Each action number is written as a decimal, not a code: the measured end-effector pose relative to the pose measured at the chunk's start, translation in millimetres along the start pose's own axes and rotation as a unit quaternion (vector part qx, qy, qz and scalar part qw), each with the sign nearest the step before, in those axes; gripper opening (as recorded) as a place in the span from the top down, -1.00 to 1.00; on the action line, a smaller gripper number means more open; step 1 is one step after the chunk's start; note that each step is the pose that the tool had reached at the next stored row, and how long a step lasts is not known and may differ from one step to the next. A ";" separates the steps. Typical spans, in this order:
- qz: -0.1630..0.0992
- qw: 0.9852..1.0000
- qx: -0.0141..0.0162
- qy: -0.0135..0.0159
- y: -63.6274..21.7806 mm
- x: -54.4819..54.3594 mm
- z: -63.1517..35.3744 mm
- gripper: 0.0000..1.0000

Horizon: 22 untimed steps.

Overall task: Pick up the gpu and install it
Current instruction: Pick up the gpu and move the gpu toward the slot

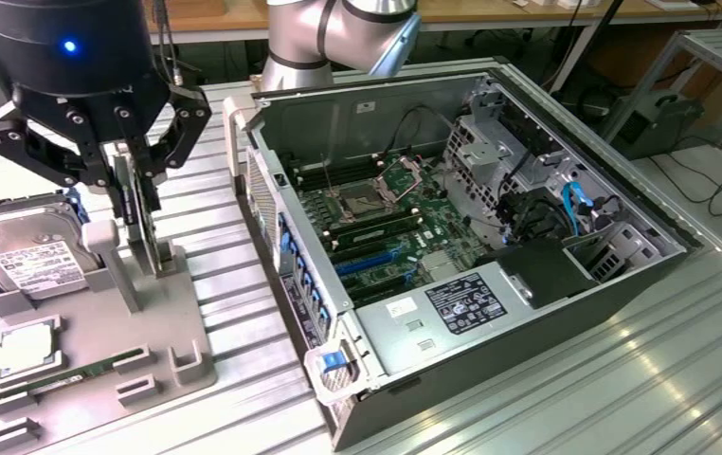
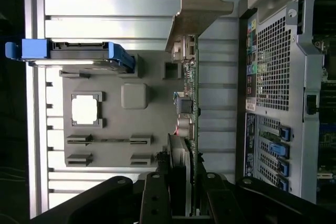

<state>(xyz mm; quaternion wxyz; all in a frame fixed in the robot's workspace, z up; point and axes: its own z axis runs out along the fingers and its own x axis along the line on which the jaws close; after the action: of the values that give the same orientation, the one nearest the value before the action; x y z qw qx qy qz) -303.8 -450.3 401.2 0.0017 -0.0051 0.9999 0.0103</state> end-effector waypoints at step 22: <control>0.000 1.000 0.000 0.000 0.8 -0.2 -40.8 0.44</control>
<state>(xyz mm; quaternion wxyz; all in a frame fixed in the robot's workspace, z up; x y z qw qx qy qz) -303.7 -450.3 442.0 0.0017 -0.0051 0.9999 0.0108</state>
